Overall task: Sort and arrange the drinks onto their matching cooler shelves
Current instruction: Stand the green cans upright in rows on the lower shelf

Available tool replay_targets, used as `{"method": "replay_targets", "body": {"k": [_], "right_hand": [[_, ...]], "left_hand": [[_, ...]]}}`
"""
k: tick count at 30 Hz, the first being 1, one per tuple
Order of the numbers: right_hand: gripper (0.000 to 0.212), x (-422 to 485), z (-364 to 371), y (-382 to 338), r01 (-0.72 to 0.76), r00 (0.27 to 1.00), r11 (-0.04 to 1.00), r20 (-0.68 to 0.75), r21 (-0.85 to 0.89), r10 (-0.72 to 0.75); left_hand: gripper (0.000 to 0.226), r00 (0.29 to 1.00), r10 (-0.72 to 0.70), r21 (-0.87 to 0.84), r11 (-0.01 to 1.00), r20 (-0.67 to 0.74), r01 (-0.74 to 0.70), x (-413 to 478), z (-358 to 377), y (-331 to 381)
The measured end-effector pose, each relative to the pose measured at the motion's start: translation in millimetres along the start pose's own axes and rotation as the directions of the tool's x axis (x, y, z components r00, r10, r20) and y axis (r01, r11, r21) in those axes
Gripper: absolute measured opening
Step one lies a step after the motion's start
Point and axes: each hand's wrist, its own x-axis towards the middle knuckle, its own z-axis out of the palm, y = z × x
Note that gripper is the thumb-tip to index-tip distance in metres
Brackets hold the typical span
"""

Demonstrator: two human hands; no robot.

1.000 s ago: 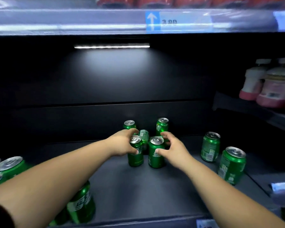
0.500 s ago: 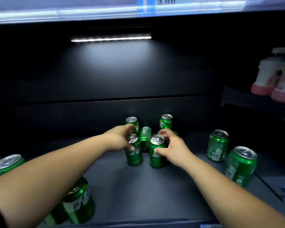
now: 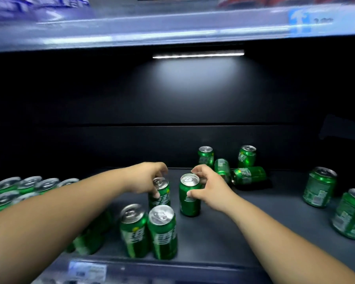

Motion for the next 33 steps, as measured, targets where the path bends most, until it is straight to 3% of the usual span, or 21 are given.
{"method": "replay_targets", "body": {"k": [9, 12, 16, 19, 23, 33], "right_hand": [[0.059, -4.8, 47.3, -21.8, 0.004, 1.000, 0.999, 0.024, 0.052, -0.006], [0.053, -6.0, 47.4, -19.6, -0.046, 0.998, 0.983, 0.043, 0.179, 0.039], [0.040, -4.6, 48.2, -22.1, -0.112, 0.993, 0.970, 0.049, 0.217, 0.104], [0.048, -1.7, 50.6, -24.5, -0.156, 0.987, 0.959, 0.066, 0.235, 0.144], [0.053, -2.8, 52.6, -26.7, -0.173, 0.983, 0.965, 0.099, 0.197, 0.156], [0.030, -4.1, 60.1, -29.4, -0.192, 0.977, 0.934, 0.153, 0.302, 0.151]], "left_hand": [[0.062, 0.993, 0.118, -0.040, 0.992, 0.022, -0.117, -30.2, -5.3, -41.6], [0.063, 0.991, 0.128, -0.097, 0.987, 0.028, -0.125, -28.8, -6.3, -43.9], [0.061, 0.993, 0.114, -0.080, 0.991, 0.024, -0.111, -25.7, -4.2, -40.7], [0.058, 0.992, 0.122, -0.063, 0.991, 0.040, -0.119, -23.1, -3.3, -39.4], [0.065, 0.982, 0.131, -0.170, 0.980, 0.137, -0.107, -20.8, -9.2, -47.4], [0.048, 0.979, 0.149, -0.144, 0.981, 0.139, -0.129, -18.0, -10.4, -52.1]]}}
